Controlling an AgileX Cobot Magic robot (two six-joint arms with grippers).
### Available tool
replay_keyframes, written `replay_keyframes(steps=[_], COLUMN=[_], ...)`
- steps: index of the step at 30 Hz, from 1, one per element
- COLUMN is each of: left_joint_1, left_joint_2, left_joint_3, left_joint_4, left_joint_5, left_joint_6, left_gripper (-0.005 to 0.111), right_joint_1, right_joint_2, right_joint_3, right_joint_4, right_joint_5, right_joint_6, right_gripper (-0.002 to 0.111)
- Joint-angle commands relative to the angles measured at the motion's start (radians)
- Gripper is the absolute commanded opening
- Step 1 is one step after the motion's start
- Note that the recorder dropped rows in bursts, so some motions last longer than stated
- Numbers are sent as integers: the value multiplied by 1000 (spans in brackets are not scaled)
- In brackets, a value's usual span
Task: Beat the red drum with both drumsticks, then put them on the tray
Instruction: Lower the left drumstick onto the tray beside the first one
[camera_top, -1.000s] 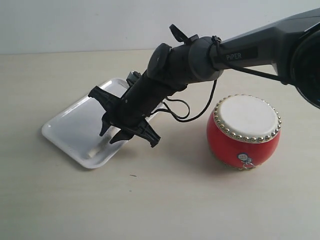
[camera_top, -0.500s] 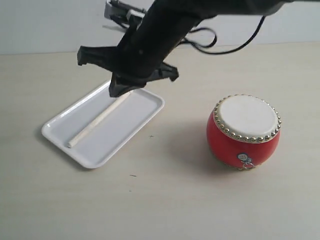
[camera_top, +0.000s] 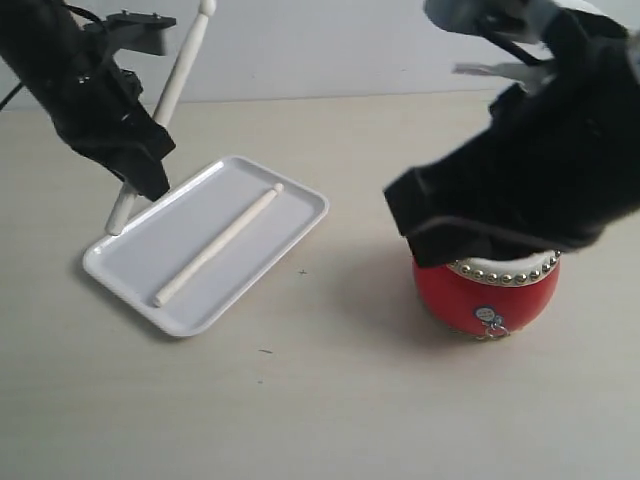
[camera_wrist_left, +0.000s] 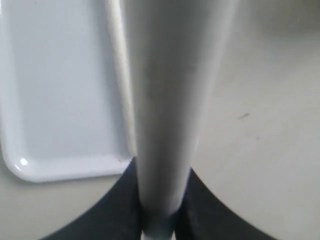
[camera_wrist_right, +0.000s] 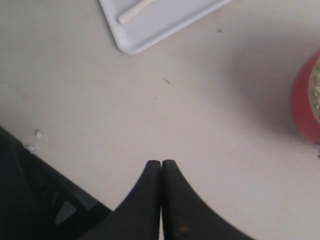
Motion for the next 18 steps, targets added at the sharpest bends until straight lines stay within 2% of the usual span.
replay_keyframes(steps=[1,4,8,18], left_joint_1=[-5,3,13,-10], left_joint_2=[135,215,266,289], left_joint_3=[-120,-167,-170,-170], left_joint_4=[86,155,211,209], left_joint_5=[17,17,17,17], left_joint_6=[-11,-30,-58,-53], left_gripper=[0,0,0,0], right_joint_1=[1,1,1,1], right_joint_2=[-129,-202,-262,-277], right_joint_3=[81,119,152,167], right_joint_4=[23,23,23,19], right_joint_5=[31,49,51,87], right_joint_6=[-3,2,2,2], right_gripper=[0,0,0,0])
